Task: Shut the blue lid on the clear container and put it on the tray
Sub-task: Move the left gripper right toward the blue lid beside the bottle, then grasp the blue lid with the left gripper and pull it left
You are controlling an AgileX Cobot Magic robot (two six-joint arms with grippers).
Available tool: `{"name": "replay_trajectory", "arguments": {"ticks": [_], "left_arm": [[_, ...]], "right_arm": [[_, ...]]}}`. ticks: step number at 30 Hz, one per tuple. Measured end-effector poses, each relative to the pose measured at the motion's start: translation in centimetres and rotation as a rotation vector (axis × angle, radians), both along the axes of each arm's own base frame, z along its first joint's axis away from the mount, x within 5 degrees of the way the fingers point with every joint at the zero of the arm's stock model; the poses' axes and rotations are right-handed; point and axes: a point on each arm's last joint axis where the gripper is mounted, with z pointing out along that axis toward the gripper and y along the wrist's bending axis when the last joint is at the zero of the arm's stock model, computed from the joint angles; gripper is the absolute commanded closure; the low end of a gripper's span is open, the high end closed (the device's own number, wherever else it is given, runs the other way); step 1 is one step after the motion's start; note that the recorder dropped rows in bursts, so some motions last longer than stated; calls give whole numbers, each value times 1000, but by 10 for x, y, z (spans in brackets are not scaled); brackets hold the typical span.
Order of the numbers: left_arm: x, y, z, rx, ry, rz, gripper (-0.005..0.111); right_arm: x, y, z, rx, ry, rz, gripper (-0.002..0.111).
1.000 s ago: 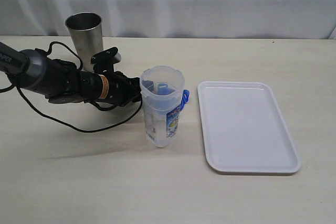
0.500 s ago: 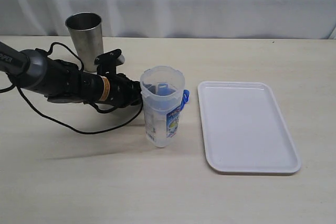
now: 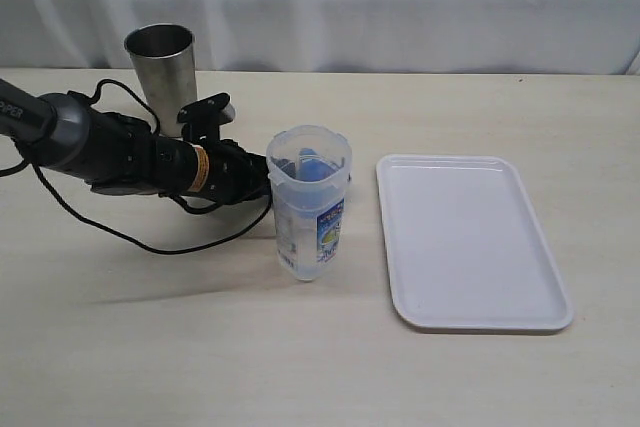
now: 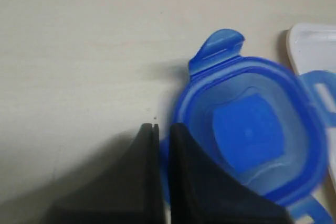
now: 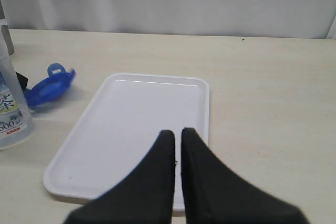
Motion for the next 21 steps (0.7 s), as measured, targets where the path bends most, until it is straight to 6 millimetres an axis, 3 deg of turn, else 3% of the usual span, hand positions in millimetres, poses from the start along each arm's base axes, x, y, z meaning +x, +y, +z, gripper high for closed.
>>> {"name": "replay_trajectory", "arguments": {"ticks": [9, 21], "left_arm": [[2, 3, 0, 21, -5, -8, 107], [9, 50, 14, 57, 16, 10, 107]], "right_arm": [[0, 0, 0, 0, 0, 0, 104], [0, 0, 0, 0, 0, 0, 104]]}}
